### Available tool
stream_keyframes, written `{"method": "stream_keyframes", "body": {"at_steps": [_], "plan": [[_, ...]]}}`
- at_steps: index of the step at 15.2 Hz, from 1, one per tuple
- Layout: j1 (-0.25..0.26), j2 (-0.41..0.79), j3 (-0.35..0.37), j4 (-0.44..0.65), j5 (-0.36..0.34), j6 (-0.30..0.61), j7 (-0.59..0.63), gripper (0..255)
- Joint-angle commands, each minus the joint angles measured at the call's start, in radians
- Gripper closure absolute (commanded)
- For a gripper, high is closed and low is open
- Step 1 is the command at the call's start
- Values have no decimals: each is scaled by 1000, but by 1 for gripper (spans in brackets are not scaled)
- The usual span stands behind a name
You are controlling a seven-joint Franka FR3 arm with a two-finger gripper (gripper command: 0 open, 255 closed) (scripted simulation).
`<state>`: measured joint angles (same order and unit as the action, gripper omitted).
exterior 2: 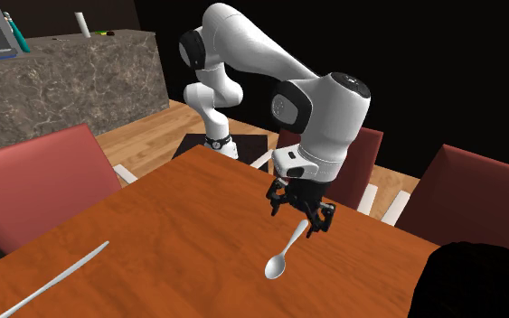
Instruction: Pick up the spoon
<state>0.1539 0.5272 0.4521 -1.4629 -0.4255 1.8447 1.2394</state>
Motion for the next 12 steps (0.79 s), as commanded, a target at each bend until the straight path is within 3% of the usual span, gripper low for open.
{"method": "stream_keyframes", "body": {"at_steps": [1,9,10,12], "plan": [[24,53,-13,52,-21,-5,25,0],[24,81,-22,7,-38,63,47,0],[24,80,-22,6,-38,63,46,255],[24,80,-22,6,-38,63,47,255]]}}
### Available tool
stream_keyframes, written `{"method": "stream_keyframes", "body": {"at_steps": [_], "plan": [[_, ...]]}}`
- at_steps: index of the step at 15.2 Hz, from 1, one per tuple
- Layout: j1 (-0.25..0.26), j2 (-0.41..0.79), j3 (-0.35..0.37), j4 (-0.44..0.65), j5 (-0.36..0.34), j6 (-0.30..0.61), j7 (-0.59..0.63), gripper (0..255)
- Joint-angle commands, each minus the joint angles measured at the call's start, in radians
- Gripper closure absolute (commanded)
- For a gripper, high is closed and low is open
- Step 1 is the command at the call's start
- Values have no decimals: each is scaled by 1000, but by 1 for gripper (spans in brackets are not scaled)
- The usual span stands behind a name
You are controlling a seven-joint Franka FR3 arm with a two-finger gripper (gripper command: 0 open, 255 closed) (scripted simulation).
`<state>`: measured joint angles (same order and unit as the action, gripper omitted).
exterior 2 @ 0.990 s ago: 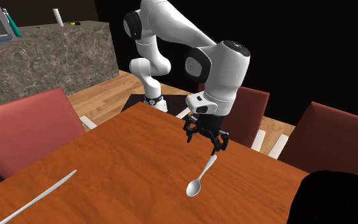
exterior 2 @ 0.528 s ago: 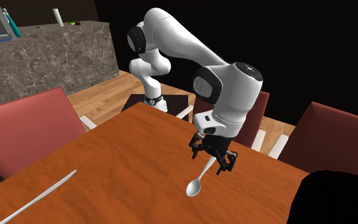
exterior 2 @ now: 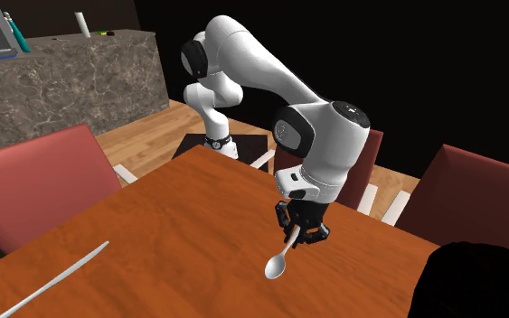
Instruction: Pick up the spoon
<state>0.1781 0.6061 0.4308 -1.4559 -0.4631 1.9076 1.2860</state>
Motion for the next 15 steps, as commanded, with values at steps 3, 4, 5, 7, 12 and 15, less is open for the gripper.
{"method": "stream_keyframes", "body": {"at_steps": [3,4,5,7,12,15], "plan": [[0,0,0,-1,0,0,0,255],[0,0,0,-2,0,0,0,255],[-1,0,0,-2,0,0,0,255],[0,2,-1,0,-1,0,0,255],[0,-20,6,33,13,-51,-16,255],[1,-32,10,56,20,-83,-26,255]]}}
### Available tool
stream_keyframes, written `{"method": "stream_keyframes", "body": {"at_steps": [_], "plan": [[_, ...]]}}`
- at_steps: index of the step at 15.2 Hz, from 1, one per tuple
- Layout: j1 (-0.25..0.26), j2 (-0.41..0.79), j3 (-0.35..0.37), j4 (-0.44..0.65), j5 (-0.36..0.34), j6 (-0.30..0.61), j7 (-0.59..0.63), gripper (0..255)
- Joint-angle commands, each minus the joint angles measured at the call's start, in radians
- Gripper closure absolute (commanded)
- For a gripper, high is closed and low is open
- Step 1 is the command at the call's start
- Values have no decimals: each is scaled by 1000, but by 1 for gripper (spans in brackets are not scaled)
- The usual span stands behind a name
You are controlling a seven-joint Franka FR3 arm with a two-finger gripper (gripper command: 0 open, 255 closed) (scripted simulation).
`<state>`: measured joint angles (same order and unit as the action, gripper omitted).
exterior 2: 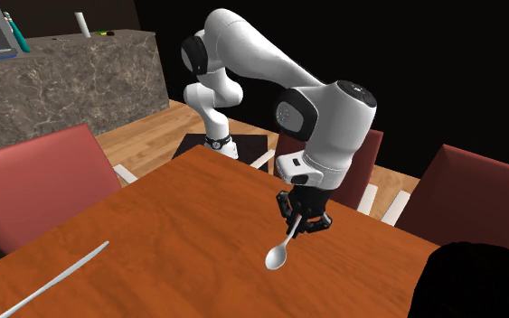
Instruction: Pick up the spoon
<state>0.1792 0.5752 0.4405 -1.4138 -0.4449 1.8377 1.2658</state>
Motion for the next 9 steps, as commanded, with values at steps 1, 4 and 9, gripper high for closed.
{"method": "stream_keyframes", "body": {"at_steps": [1,4,9], "plan": [[1,-4,1,22,4,-24,-9,255],[3,-13,4,49,10,-58,-19,255],[6,-20,7,81,15,-94,-29,255]]}}
